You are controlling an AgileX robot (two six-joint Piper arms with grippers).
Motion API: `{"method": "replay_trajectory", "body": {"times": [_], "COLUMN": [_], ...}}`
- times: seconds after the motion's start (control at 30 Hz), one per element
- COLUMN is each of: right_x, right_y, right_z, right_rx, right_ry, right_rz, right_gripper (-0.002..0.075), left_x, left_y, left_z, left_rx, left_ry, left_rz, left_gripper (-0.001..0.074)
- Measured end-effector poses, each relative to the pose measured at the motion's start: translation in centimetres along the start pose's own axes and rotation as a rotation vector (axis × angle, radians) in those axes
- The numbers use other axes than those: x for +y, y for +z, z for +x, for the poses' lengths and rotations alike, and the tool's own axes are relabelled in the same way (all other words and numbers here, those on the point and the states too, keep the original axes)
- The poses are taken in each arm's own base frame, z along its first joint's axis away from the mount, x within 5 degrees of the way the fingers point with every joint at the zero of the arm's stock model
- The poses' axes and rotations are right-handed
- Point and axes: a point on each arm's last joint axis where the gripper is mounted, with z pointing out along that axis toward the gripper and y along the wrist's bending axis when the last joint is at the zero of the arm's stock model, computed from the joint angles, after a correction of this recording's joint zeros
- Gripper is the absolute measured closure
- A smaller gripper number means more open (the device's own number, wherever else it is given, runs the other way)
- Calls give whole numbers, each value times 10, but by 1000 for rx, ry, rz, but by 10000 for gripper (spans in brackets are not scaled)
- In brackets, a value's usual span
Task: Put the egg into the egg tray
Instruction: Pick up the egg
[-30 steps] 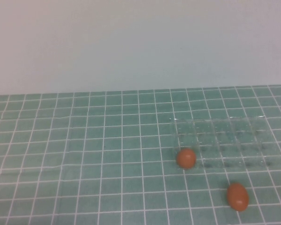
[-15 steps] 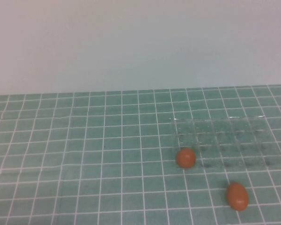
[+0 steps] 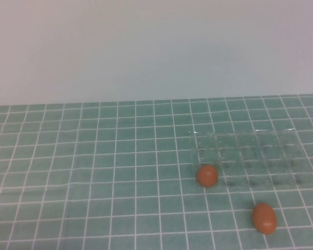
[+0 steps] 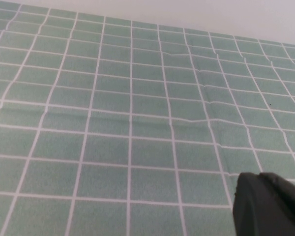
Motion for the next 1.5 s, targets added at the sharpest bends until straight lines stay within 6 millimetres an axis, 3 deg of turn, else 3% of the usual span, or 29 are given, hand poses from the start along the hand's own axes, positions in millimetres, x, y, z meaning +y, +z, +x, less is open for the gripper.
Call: {"method": "replay_trajectory", "body": {"times": [0.23, 0.33, 0.5, 0.7, 0.87, 1.1, 1.4, 1.5], "right_x": [3, -2, -12, 4, 25, 28, 37, 41], "right_y": [-27, -19, 14, 57, 98, 153, 207, 221], "right_z": [-54, -68, -78, -78, -70, -58, -34, -24], "right_rx": [30, 167, 446, 636, 742, 770, 862, 915], "right_ry": [8, 78, 102, 62, 148, 209, 205, 202], "right_rz": [-31, -62, -49, -40, 22, 119, 50, 37], "right_gripper": [727, 727, 727, 727, 727, 727, 725, 670], "left_x": [0, 0, 0, 0, 0, 0, 0, 0], "left_y": [0, 0, 0, 0, 0, 0, 0, 0], "left_z": [0, 0, 0, 0, 0, 0, 0, 0], "left_rx": [0, 0, 0, 0, 0, 0, 0, 0], "left_ry": [0, 0, 0, 0, 0, 0, 0, 0], "left_rz": [0, 0, 0, 0, 0, 0, 0, 0], "left_gripper": [736, 736, 736, 736, 736, 736, 736, 736]}}
